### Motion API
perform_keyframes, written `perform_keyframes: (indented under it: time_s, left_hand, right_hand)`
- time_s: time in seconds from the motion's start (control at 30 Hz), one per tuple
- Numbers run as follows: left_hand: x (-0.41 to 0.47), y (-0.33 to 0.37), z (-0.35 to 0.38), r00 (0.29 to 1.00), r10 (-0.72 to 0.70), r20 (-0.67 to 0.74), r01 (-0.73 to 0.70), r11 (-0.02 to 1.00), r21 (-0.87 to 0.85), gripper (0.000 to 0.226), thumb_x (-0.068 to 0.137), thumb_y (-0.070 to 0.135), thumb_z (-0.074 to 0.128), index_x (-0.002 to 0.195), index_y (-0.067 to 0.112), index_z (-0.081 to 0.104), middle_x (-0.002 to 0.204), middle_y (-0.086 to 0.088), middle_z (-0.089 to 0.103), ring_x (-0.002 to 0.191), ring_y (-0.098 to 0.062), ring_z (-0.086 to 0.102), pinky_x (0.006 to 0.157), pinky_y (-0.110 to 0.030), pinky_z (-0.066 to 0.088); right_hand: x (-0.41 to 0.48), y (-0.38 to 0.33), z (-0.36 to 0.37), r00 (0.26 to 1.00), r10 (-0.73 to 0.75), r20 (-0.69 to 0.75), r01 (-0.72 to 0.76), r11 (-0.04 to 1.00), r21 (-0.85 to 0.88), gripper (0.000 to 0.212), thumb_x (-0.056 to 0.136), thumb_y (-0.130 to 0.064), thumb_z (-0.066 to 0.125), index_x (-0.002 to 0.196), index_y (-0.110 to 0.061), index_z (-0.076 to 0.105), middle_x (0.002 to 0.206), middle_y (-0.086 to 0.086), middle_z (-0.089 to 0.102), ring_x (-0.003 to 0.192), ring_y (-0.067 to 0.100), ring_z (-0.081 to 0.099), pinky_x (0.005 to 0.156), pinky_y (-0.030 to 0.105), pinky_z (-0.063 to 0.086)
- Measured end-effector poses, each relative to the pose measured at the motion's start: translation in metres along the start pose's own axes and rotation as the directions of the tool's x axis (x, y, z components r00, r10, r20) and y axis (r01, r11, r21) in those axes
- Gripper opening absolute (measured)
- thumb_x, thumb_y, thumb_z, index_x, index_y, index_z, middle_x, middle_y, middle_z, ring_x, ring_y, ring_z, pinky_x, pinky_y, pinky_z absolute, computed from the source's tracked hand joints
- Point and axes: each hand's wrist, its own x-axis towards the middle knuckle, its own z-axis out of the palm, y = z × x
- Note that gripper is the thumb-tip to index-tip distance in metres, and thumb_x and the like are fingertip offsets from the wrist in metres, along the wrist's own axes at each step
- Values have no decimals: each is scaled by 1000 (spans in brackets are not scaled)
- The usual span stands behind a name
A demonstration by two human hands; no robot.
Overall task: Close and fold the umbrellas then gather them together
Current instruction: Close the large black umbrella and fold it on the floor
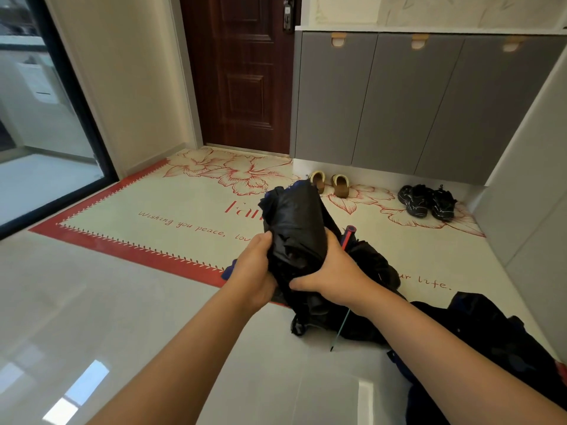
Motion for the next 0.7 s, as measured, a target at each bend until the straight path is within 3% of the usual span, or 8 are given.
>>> perform_keyframes:
  time_s: [0.13, 0.23, 0.3, 0.37, 0.47, 0.57, 0.63, 0.7]
  left_hand:
    - [-6, 16, -6, 997, 48, 54, -58, 974, 220, 24, 104, 26, 45, 90, 10, 55, 105, -16, 66, 98, -30, 67, 83, -44, 59]
    - [-9, 31, -15, 996, 81, 48, -94, 907, 410, 23, 103, 26, 49, 92, 7, 57, 104, -13, 69, 94, -30, 72, 83, -45, 60]
    - [-9, 40, -26, 985, 172, -6, -131, 776, 617, 25, 100, 29, 55, 93, 6, 63, 101, -9, 71, 80, -24, 75, 73, -35, 61]
    - [-11, 47, -36, 962, 273, -18, -155, 598, 787, 28, 98, 32, 58, 88, 8, 68, 86, -5, 67, 67, -19, 65, 63, -29, 52]
    - [-10, 46, -48, 953, 301, -34, -103, 427, 898, 28, 96, 33, 58, 84, 11, 72, 77, -1, 60, 68, -19, 51, 68, -31, 43]
    - [-4, 32, -53, 967, 230, -107, -18, 483, 875, 28, 97, 30, 57, 81, 10, 68, 78, -6, 62, 70, -21, 54, 69, -32, 46]
    - [-1, 20, -53, 983, 123, -139, 39, 597, 802, 28, 100, 30, 54, 82, 10, 63, 84, -10, 64, 76, -24, 59, 70, -36, 52]
    - [1, 10, -49, 992, -3, -126, 85, 757, 648, 27, 103, 30, 49, 95, 7, 62, 98, -12, 68, 91, -27, 65, 81, -39, 55]
  right_hand:
    - [8, 13, -1, 991, 79, -107, -56, 977, 207, 89, 75, 3, 74, 149, -29, 37, 121, -4, 61, 106, 15, 61, 77, 24, 50]
    - [13, 17, 0, 983, 109, -151, -61, 955, 289, 78, 79, 8, 66, 145, -26, 45, 120, -1, 65, 107, 18, 64, 80, 28, 53]
    - [15, 17, 0, 971, 120, -207, -57, 956, 289, 75, 80, 8, 64, 145, -26, 46, 120, -1, 64, 101, 15, 64, 70, 23, 52]
    - [16, 16, -2, 959, 123, -256, -53, 964, 262, 78, 82, 6, 64, 149, -27, 42, 125, -2, 61, 100, 14, 62, 64, 17, 47]
    - [15, 11, -2, 945, 138, -295, -57, 962, 267, 86, 85, 9, 63, 155, -30, 32, 127, -4, 55, 99, 12, 58, 66, 17, 47]
    - [9, 5, 4, 957, 88, -278, 9, 944, 331, 97, 84, 15, 63, 153, -43, 29, 128, 2, 55, 98, 15, 65, 70, 35, 63]
    - [4, 2, 9, 972, 32, -234, 60, 924, 377, 102, 82, 17, 64, 149, -52, 28, 125, 4, 57, 102, 20, 66, 77, 45, 63]
    - [1, -1, 15, 986, -14, -165, 78, 917, 391, 102, 82, 16, 64, 146, -56, 30, 125, 6, 59, 107, 23, 67, 84, 47, 62]
